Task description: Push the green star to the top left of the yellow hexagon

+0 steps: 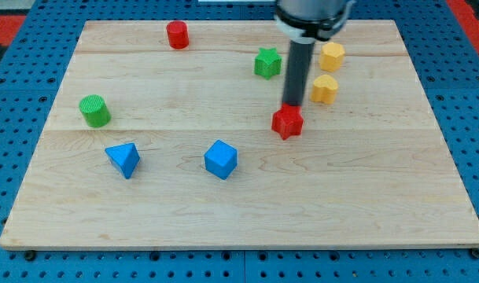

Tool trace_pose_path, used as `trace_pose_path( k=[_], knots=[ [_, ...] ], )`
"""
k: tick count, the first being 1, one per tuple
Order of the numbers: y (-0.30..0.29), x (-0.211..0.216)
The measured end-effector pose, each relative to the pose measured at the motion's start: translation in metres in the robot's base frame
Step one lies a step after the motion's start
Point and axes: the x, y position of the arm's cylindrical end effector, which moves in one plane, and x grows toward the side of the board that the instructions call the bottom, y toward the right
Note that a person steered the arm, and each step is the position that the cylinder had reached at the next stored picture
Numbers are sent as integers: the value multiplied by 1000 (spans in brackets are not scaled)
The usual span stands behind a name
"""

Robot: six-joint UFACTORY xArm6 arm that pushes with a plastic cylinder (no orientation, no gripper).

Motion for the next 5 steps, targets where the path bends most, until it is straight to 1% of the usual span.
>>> trace_pose_path(
  k=[2, 3, 5],
  knots=[
    [-13, -61],
    [-35, -63],
    [-33, -131]
  ],
)
